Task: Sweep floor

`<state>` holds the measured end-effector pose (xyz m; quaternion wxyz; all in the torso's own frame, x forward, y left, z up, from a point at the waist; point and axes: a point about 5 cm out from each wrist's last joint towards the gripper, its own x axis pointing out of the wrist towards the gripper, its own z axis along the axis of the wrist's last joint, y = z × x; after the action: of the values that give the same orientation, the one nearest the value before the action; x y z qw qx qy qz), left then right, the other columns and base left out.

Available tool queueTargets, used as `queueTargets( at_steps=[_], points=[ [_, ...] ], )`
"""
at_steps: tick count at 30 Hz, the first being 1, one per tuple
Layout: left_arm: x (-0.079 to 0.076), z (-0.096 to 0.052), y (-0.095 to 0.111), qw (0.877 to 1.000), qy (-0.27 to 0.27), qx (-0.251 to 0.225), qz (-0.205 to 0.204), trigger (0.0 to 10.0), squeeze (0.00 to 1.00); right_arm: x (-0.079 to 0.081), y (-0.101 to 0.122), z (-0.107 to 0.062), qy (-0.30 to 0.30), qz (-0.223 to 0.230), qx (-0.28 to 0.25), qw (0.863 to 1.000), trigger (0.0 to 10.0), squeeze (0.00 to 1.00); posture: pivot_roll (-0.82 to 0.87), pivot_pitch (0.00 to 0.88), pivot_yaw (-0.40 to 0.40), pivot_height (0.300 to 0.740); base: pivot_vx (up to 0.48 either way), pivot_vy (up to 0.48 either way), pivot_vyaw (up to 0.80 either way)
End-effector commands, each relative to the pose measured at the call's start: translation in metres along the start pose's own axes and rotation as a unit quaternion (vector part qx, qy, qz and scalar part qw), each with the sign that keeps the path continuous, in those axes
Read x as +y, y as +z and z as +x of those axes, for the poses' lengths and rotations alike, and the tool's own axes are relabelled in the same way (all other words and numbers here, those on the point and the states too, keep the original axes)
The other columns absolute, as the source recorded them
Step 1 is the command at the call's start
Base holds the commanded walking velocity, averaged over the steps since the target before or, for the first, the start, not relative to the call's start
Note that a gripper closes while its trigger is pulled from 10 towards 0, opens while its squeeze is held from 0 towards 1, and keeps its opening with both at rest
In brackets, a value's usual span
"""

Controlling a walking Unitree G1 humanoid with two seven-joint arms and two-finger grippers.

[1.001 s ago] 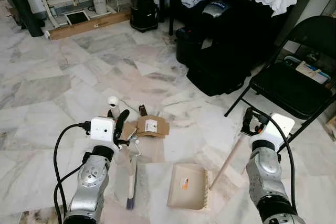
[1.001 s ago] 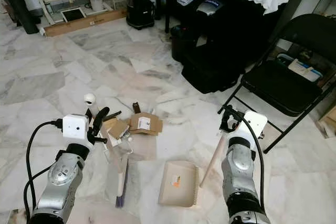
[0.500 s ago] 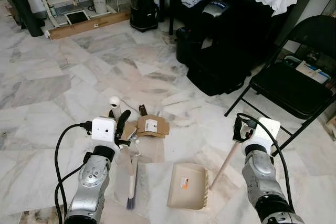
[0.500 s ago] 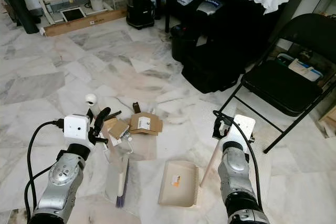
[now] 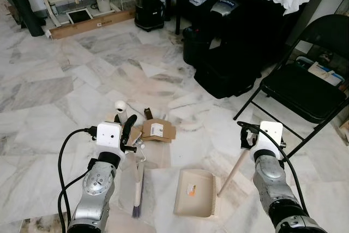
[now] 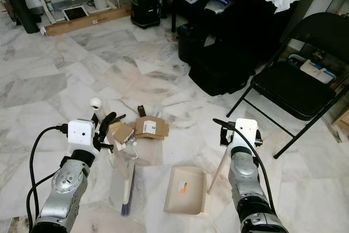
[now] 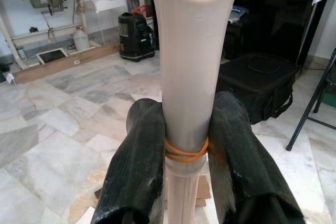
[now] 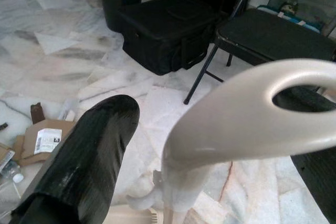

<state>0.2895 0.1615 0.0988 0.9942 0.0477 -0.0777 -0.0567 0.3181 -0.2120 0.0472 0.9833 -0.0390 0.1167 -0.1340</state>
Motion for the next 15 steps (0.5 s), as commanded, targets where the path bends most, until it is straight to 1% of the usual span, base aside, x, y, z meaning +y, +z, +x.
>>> queueTargets(
  at_steps=[1,3,6,15],
  points=[
    [-0.0004,0.0,0.0049,1.0,-0.002,-0.014,0.007,10.0,0.0,-0.0015,-0.001,0.0006,-0.001,-0.005,0.003,1.0,10.0,0.0,0.03,0.083,-0.041,0.74,0.0,0.0,0.0],
    [0.0004,-0.0006,0.0048,1.0,-0.001,-0.014,0.008,10.0,0.0,-0.0021,-0.0019,0.0016,-0.003,0.007,0.01,1.0,10.0,0.0,0.03,0.085,-0.04,0.74,0.0,0.0,0.0],
    [0.0006,-0.0006,0.0048,1.0,-0.002,-0.014,0.009,10.0,0.0,-0.0029,-0.0019,0.0022,-0.005,0.012,0.012,1.0,10.0,0.0,0.03,0.086,-0.039,0.74,0.0,0.0,0.0],
    [-0.0001,-0.0004,0.0051,1.0,-0.006,-0.015,0.014,10.0,0.0,-0.0015,-0.006,0.0022,0.003,0.008,0.022,1.0,10.0,0.0,0.03,0.085,-0.039,0.74,0.0,0.0,0.0]
  ],
)
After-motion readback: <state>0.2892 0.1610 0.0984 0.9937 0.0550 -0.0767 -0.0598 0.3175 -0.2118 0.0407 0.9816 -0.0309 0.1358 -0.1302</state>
